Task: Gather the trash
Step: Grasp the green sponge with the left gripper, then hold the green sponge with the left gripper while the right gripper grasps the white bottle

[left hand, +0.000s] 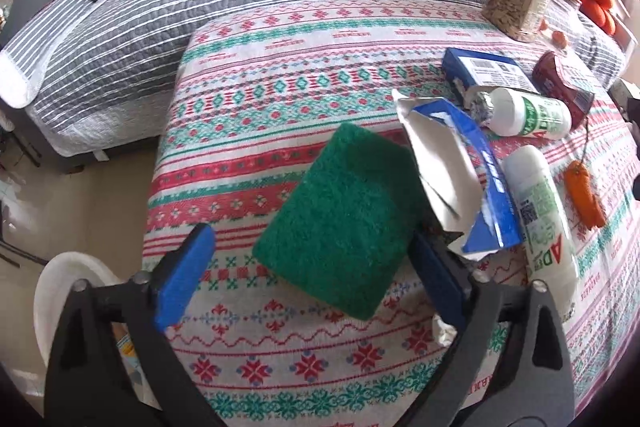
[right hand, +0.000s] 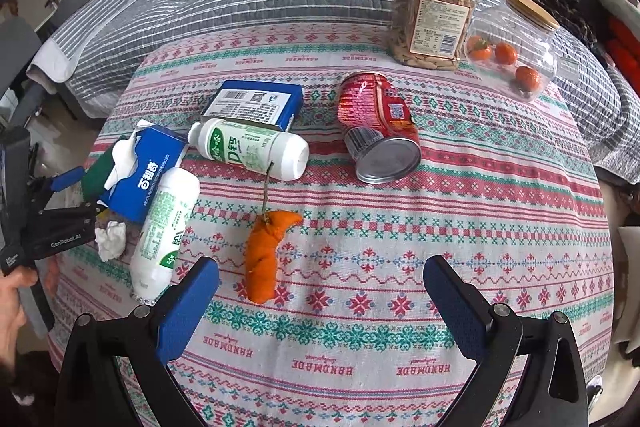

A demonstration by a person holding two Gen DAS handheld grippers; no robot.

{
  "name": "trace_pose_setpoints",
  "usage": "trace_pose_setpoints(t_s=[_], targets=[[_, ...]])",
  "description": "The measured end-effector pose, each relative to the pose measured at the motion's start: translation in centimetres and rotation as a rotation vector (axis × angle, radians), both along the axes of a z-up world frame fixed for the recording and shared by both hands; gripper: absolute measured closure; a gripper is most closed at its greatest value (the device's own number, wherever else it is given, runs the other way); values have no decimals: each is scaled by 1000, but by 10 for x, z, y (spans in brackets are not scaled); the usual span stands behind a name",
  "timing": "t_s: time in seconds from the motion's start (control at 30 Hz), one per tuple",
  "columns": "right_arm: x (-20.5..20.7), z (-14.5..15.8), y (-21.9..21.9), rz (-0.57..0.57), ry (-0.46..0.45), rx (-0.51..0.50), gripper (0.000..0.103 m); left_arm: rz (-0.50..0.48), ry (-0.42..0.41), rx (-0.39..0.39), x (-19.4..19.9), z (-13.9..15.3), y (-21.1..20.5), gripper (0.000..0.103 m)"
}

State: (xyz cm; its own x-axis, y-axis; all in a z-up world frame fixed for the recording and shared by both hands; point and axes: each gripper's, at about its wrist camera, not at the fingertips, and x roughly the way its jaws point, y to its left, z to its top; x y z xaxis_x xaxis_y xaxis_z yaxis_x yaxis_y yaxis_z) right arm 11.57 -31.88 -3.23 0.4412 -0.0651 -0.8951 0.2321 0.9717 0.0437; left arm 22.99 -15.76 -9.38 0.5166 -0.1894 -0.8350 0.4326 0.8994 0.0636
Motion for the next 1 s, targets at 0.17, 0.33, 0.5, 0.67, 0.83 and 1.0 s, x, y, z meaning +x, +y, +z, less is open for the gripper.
trace_pose_setpoints(t_s=[0.17, 0.33, 0.5, 0.67, 0.83, 1.0], targets=[[5, 0, 10, 22, 5, -4, 0, -28, 33, -35, -4, 3, -4, 34], [11, 3, 22, 36, -5, 27, 0, 52, 80, -65, -13, 15, 14, 36], [23, 3, 44, 66, 2, 47, 0, 118, 78, -85, -22, 30, 44, 36], [38, -1, 73, 120, 19, 58, 0, 176, 81, -110, -33, 40, 73, 36], [50, -16, 99, 160, 78, 49, 0, 226, 103, -118, -43, 43, 96, 36], [58, -26, 112, 155, 105, 63, 0, 248, 101, -131, -51, 48, 110, 36]])
